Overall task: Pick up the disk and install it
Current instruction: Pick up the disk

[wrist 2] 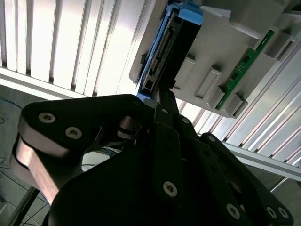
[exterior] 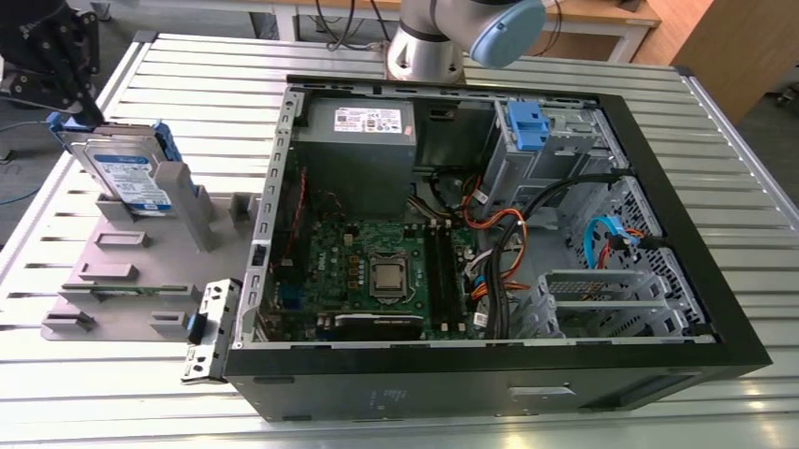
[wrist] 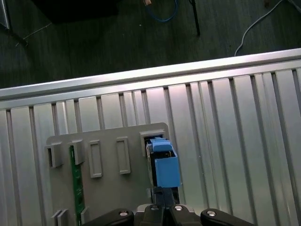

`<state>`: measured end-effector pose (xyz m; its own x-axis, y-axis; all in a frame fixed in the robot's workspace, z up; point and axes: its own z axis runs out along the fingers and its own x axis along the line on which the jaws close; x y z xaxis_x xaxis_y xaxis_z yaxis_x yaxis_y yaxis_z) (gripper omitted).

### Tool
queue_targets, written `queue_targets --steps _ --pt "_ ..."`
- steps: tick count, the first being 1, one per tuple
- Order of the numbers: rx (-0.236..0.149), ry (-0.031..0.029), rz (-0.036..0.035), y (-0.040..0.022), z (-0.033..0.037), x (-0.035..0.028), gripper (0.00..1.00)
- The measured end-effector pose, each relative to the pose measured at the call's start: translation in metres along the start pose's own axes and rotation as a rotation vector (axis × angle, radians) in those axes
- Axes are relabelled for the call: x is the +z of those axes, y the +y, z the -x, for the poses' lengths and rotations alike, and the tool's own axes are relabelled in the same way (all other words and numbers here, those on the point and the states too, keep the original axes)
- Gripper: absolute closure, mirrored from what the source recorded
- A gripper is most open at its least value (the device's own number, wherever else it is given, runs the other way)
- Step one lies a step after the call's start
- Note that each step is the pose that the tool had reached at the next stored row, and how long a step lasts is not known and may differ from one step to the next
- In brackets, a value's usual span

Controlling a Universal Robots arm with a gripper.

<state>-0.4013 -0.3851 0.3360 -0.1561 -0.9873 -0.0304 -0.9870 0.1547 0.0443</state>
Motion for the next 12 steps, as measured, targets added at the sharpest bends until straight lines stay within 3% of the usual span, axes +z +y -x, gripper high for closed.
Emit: queue_targets --steps 9,10,12 --pt "-0.033 -0.0024 0.0015 -0.0035 0.0005 0.0006 0.89" --pt "-0.033 -0.0024 0.0005 -0.0036 0.0005 0.0008 0.89" --pt "-0.035 -0.0038 -0.0087 -0.0036 0.0005 0.0015 0.89"
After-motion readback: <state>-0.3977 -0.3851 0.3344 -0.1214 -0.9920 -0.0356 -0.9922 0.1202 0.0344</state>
